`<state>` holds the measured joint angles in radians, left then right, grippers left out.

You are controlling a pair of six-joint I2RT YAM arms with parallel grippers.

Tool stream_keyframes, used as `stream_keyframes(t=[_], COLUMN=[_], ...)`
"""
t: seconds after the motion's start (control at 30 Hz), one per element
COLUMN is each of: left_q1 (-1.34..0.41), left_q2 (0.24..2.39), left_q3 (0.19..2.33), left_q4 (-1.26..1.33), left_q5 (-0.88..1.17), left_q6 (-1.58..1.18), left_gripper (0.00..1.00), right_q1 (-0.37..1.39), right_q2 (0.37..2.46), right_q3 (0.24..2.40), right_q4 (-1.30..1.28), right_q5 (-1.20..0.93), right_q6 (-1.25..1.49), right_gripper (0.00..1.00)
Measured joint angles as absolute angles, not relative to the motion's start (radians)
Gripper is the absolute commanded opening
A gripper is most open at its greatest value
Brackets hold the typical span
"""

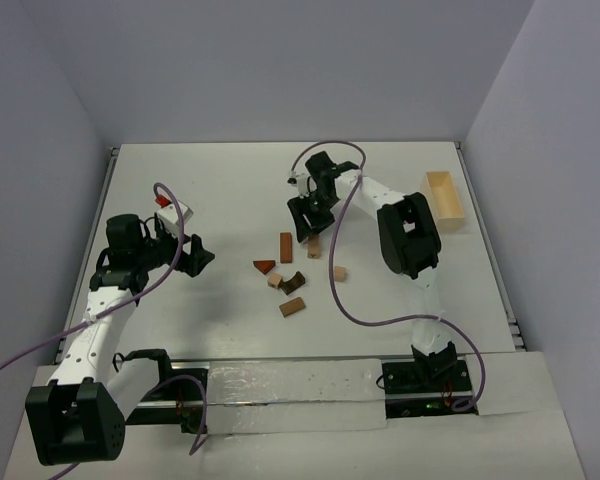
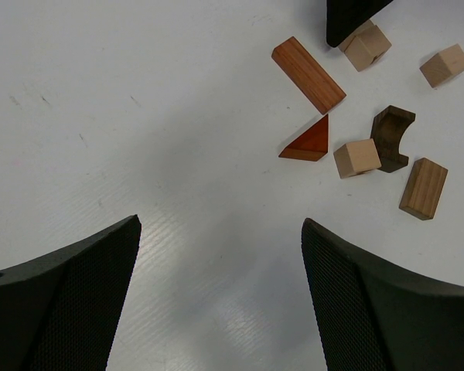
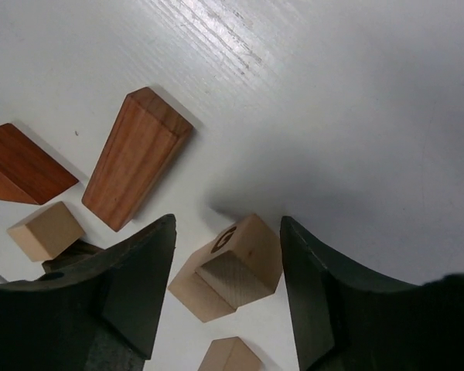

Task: Build the wood block tower

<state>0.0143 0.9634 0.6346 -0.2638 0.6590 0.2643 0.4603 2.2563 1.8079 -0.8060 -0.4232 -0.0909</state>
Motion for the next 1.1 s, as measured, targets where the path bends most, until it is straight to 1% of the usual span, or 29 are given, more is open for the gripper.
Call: stream_keyframes(t=[0.03,0.07,0.1,0.27,0.43,0.5,0.6,0.7,0.87,0.97,1.1], left_q1=[0.014,0.014,0.014,0.014,0.014,0.014,0.014,0.014,0.014,0.014,0.014], left_q2=[0.963,0.963,0.963,0.963,0.960,0.954,0.944,0.939,0.937,0.937,0.937], left_q3=[0.635,0.635,0.635,0.635,0.635,0.635,0.635,0.635,0.636,0.636,0.636], left_q4=[-0.264,-0.264,-0.264,-0.264,-0.264,-0.265,-0.274,-0.290,-0.318,-0.326,-0.326], left_q5=[0.659,0.659,0.659,0.658,0.659,0.659,0.664,0.668,0.672,0.674,0.674], left_q6=[0.264,0.263,0.262,0.256,0.257,0.265,0.282,0.299,0.317,0.319,0.318], left_gripper=[0.92,0.93,0.93,0.94,0.94,0.95,0.95,0.96,0.99,0.99,0.99], right_q1=[0.460,0.460,0.459,0.454,0.432,0.420,0.399,0.388,0.383,0.382,0.388], right_q2=[2.254,2.252,2.249,2.196,2.068,1.996,1.860,1.781,1.843,1.891,1.923], right_q3=[1.811,1.819,1.831,1.925,1.986,1.958,1.832,1.749,1.794,1.793,1.751], right_q4=[-0.815,-0.829,-0.843,-0.898,-0.932,-0.932,-0.915,-0.937,-1.005,-1.052,-1.061], right_q5=[-0.424,-0.426,-0.429,-0.462,-0.529,-0.567,-0.620,-0.623,-0.586,-0.573,-0.542], right_q6=[-0.097,-0.103,-0.110,-0.177,-0.319,-0.420,-0.601,-0.752,-0.970,-1.083,-1.141], right_gripper=[0.81,0.92,0.99,1.00,1.00,1.00,1.00,1.00,1.00,1.00,1.00])
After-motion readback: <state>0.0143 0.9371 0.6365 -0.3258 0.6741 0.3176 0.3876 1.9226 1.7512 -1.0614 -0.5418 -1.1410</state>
